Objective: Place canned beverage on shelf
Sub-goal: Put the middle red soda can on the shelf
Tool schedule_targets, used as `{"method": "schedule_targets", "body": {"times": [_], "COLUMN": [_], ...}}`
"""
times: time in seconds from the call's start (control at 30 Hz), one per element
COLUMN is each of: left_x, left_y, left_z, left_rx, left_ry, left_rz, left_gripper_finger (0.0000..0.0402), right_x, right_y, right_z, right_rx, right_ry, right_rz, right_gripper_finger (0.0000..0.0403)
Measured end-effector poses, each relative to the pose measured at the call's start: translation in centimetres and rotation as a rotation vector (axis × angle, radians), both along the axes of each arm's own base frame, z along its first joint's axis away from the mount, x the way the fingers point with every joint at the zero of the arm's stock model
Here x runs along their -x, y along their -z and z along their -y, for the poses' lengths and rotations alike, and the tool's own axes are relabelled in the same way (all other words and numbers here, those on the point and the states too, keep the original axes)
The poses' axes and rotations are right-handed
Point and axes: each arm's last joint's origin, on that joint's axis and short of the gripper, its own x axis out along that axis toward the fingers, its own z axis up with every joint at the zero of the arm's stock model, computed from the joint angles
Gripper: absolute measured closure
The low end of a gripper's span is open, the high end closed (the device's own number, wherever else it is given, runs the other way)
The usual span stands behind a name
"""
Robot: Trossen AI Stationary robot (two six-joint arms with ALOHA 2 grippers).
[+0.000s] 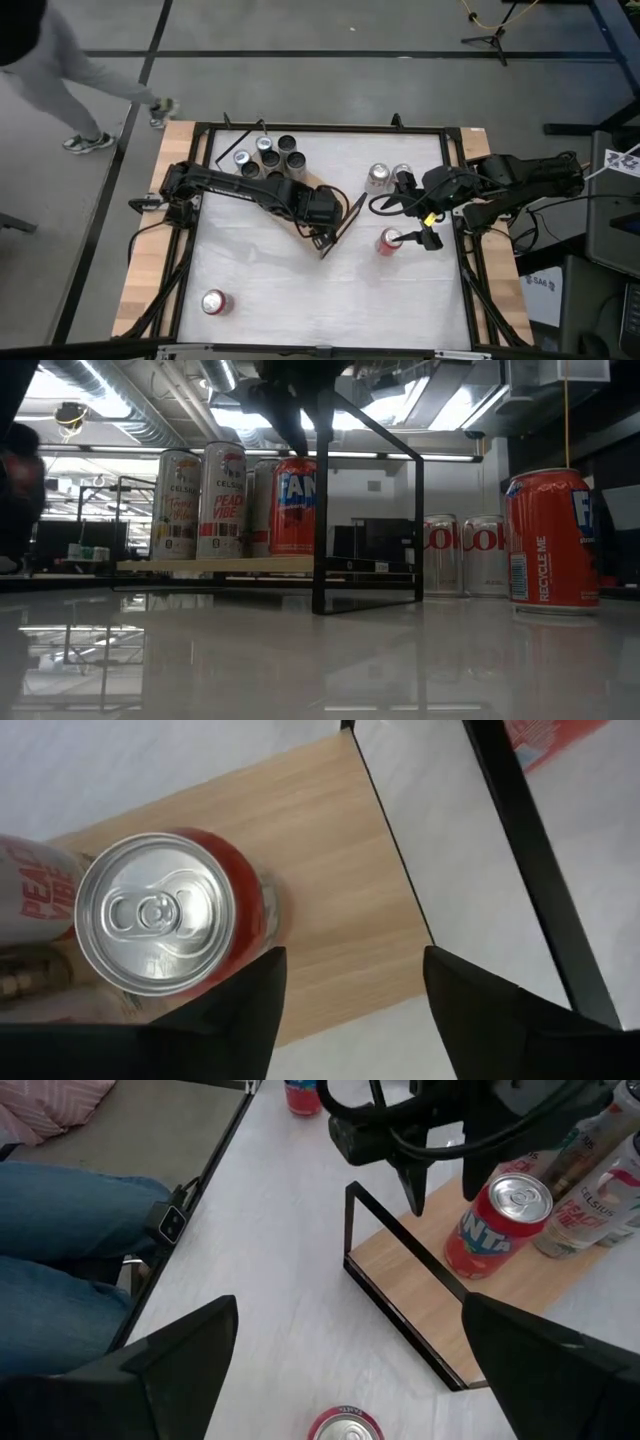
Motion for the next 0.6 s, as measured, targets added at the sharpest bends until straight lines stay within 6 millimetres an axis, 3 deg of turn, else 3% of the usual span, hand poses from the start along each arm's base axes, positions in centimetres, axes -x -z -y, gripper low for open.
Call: {"method": "schedule_targets", "body": {"times": [0.6], "left_x": [-0.5], "left_y": [0.8], "left_z": [-3.0], "left_rx": [-0.031], "left_ry": [-0.052], "left_rz": [-0.041], "left_gripper_finger": [0.0232], "right_x": [0.0], "right_y": [0.0], "right_z": [0.0], "right_rx": [0.000], "right_ry": [0.000], "right_rz": [0.000], "right_gripper_finger": [0.0024]}}
